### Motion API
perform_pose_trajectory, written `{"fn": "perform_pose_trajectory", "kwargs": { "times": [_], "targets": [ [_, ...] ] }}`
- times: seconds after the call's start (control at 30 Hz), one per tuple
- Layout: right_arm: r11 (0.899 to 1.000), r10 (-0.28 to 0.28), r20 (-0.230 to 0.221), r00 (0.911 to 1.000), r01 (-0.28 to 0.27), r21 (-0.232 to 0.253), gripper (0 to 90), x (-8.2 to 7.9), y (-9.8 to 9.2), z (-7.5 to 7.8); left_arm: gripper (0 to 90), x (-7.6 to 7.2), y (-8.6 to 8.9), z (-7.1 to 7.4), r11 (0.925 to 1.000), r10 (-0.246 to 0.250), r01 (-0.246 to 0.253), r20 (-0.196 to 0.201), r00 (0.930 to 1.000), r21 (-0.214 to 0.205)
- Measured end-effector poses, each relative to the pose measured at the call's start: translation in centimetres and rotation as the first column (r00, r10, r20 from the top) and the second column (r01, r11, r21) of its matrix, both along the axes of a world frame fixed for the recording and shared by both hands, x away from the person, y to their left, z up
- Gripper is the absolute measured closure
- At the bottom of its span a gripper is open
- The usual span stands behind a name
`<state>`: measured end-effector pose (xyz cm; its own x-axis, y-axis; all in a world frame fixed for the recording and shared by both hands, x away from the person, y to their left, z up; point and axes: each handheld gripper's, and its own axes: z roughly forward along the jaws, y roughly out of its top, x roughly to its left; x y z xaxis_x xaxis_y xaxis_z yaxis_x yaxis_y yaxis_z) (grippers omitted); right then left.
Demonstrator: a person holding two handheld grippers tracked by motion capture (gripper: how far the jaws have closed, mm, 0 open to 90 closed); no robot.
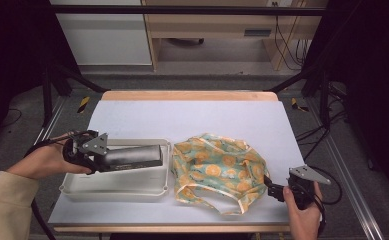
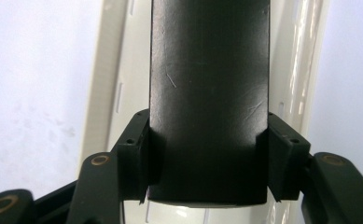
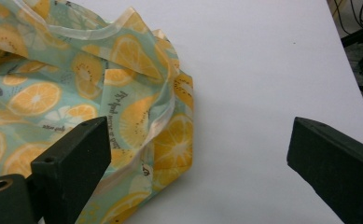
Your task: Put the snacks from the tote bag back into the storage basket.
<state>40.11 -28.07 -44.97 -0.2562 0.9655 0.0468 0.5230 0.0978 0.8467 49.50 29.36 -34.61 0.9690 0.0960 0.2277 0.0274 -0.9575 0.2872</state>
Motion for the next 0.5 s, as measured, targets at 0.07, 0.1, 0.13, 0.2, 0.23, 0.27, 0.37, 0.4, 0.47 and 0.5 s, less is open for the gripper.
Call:
{"fn": "perform_pose_trajectory", "kwargs": {
  "times": [0.07,0.1,0.13,0.2,0.23,0.27,0.37,0.4,0.47,0.5],
  "targets": [
    [1.0,-0.014,0.005,0.9999,0.014,-0.004,6.3,-0.1,-0.1,-0.1,43.4,0.1,0.1,-0.4,0.9998,-0.013,0.013,-0.003,0.9999,0.018],
    [1.0,-0.015,0.006,0.9999,0.015,-0.005,6.3,-0.1,-0.2,-0.1,43.4,0.1,0.1,-0.6,0.9997,-0.015,0.015,-0.006,0.9999,0.017],
    [1.0,-0.016,0.005,0.9999,0.016,-0.003,6.3,-0.1,-0.2,-0.1,43.4,0.1,0.2,-0.8,0.9997,-0.018,0.019,-0.008,0.9998,0.018],
    [1.0,-0.021,0.004,0.9998,0.021,0.004,6.3,-0.1,-0.3,-0.2,43.4,0.1,0.4,-1.1,0.9996,-0.018,0.018,-0.01,0.9998,0.02],
    [1.0,-0.022,0.004,0.9998,0.022,0.003,6.3,-0.1,-0.4,-0.2,43.4,0.1,0.5,-1.2,0.9999,-0.01,0.01,-0.012,0.9999,0.013],
    [1.0,-0.024,0.001,0.9997,0.024,0.006,6.3,-0.1,-0.4,-0.3,43.4,0.1,0.6,-1.3,0.9998,-0.011,0.011,-0.013,0.9999,0.019],
    [1.0,-0.022,-0.01,0.9997,0.022,0.005,6.4,0.0,-0.5,-0.5,43.4,0.0,0.7,-1.7,0.9996,-0.018,0.019,-0.023,0.9996,0.023],
    [1.0,-0.024,-0.011,0.9997,0.024,0.005,6.4,0.0,-0.5,-0.5,43.4,0.0,0.7,-1.9,0.9995,-0.023,0.023,-0.027,0.9994,0.021],
    [1.0,-0.027,-0.009,0.9996,0.027,0.007,6.4,0.0,-0.6,-0.5,43.4,-0.1,0.6,-2.3,0.9994,-0.028,0.028,-0.03,0.9992,0.019],
    [1.0,-0.028,-0.008,0.9996,0.028,0.007,6.4,-0.1,-0.6,-0.5,43.4,-0.1,0.5,-2.4,0.9994,-0.029,0.029,-0.034,0.999,0.02]
  ]
}}
